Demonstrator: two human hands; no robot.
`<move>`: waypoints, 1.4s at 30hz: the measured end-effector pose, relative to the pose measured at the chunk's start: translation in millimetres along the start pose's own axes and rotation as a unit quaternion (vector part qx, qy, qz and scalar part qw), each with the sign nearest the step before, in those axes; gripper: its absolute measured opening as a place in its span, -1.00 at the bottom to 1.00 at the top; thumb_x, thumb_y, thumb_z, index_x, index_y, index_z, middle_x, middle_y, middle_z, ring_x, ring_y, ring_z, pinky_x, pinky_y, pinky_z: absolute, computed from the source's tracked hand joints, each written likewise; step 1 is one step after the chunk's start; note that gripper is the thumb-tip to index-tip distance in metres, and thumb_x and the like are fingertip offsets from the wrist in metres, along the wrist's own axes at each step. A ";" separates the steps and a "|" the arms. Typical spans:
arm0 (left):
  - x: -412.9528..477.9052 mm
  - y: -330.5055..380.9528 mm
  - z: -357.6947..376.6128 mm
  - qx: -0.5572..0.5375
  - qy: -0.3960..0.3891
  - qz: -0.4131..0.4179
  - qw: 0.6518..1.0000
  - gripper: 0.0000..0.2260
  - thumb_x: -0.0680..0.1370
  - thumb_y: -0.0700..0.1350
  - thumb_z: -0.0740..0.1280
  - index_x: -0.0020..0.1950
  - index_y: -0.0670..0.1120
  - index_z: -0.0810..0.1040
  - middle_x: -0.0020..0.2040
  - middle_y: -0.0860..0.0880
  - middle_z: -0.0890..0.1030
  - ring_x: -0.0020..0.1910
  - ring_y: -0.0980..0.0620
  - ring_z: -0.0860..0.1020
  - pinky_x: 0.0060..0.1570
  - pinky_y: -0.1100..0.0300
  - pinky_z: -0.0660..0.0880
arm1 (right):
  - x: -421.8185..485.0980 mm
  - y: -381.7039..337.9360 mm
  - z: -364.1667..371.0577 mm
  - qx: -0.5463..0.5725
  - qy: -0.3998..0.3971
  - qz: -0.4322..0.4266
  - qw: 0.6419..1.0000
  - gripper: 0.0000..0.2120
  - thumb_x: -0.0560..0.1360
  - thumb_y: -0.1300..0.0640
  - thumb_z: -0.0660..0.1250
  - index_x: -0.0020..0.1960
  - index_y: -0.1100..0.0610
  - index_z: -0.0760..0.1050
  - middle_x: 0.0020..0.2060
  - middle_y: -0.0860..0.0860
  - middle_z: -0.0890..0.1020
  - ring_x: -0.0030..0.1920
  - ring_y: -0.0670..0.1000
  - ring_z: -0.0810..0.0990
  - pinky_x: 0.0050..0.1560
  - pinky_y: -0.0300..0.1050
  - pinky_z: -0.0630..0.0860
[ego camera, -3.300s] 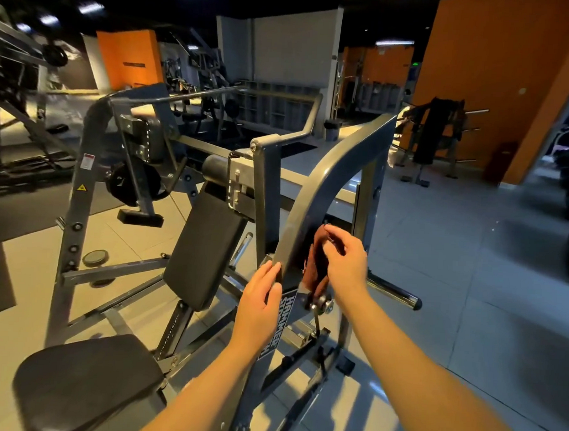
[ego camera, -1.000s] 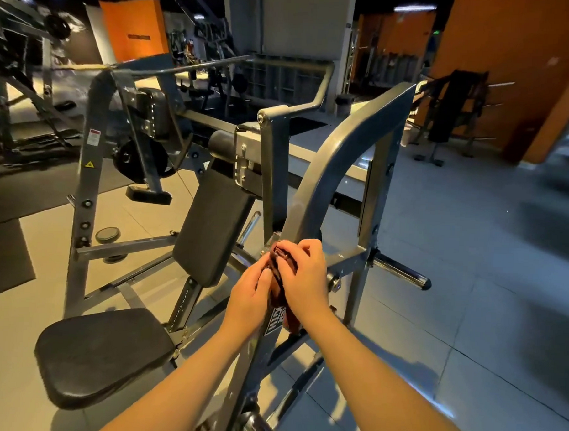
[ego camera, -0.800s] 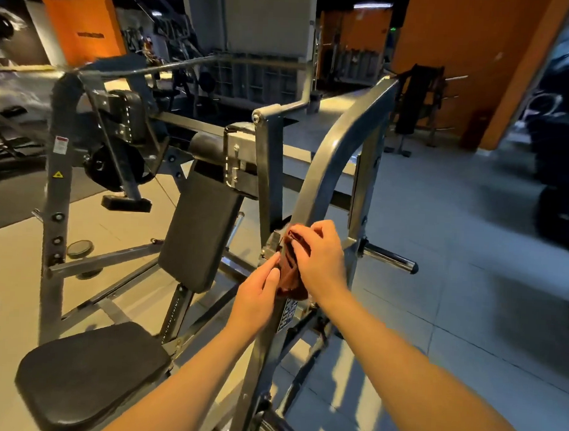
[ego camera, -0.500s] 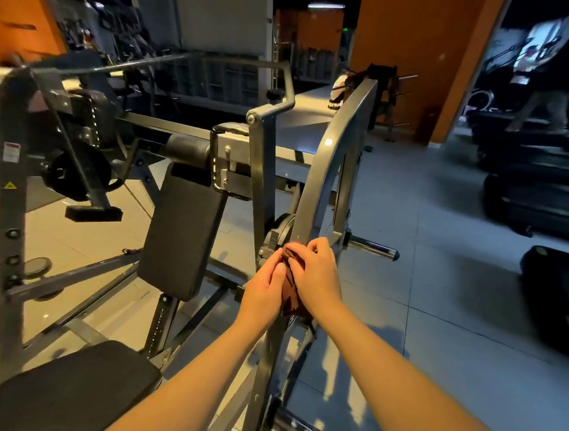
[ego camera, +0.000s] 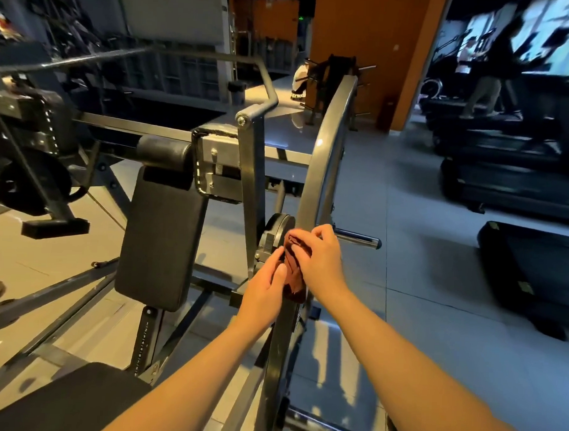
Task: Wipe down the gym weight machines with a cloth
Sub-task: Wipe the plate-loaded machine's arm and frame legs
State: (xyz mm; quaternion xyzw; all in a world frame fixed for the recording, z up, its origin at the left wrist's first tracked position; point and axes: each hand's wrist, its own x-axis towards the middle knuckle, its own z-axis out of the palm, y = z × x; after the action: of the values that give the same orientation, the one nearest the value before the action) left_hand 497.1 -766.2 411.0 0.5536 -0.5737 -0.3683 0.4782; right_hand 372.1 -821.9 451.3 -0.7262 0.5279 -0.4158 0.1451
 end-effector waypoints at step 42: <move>2.9 -21.0 -32.0 -0.001 -0.115 -0.001 0.993 -0.65 0.73 0.03 0.07 0.53 0.14 0.28 0.29 0.30 0.42 0.14 0.58 0.38 0.06 0.63 0.30 | -20.9 -17.0 12.7 0.003 0.181 0.154 0.971 -0.76 0.63 0.07 0.32 0.28 0.00 0.60 0.05 -0.10 0.39 0.03 -0.08 0.48 -0.14 -0.51 0.37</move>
State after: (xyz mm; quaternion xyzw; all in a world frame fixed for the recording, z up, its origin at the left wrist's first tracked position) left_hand 533.8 -768.1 400.1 0.5081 -0.6240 -0.4305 0.4088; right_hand 390.7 -799.5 445.2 -0.5482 0.6500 -0.5144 0.1114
